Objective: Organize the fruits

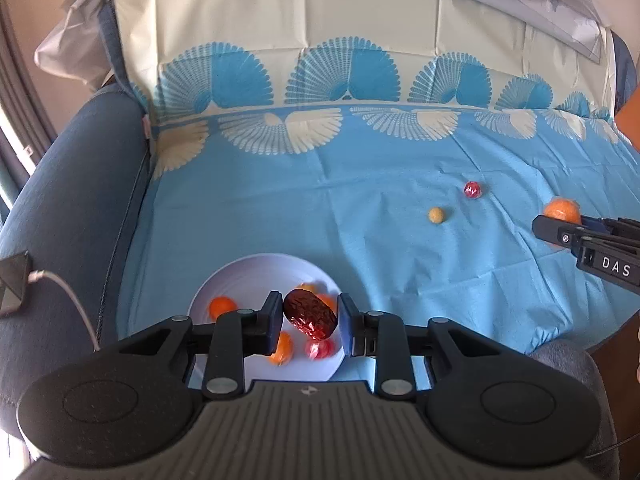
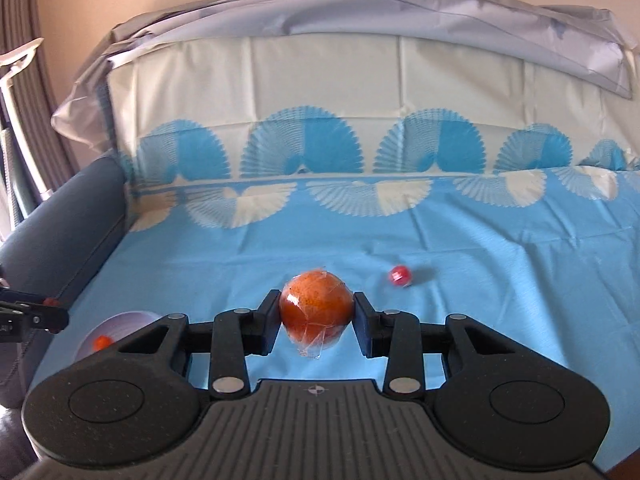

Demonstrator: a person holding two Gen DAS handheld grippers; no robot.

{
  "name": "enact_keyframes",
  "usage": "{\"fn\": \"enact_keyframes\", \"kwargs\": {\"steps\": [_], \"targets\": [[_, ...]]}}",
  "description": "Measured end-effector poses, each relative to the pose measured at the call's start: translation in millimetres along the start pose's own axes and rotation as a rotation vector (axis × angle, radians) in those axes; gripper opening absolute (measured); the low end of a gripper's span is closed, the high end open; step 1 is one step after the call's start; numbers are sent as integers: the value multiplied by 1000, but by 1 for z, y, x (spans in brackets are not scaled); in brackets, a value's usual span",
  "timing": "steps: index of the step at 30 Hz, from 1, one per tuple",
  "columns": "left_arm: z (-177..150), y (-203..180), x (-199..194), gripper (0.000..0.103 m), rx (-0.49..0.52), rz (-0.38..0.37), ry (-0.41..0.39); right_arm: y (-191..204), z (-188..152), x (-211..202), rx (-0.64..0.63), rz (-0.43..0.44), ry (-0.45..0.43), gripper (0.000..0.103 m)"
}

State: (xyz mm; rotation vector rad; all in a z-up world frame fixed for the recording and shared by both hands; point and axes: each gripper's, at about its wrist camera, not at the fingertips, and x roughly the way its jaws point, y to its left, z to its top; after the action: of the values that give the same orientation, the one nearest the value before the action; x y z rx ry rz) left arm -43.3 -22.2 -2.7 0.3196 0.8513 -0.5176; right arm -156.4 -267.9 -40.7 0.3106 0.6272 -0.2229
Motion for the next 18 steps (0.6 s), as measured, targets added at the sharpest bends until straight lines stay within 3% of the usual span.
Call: {"fn": "enact_keyframes", "kwargs": {"steps": [9,18], "targets": [[-75,58,-72,32,-92,65,-32,122,-27,-56,-159,179,57,39],[-112,71,-107,32,-111,67,-96,176,-56,-87,-290,230,95,39]]}}
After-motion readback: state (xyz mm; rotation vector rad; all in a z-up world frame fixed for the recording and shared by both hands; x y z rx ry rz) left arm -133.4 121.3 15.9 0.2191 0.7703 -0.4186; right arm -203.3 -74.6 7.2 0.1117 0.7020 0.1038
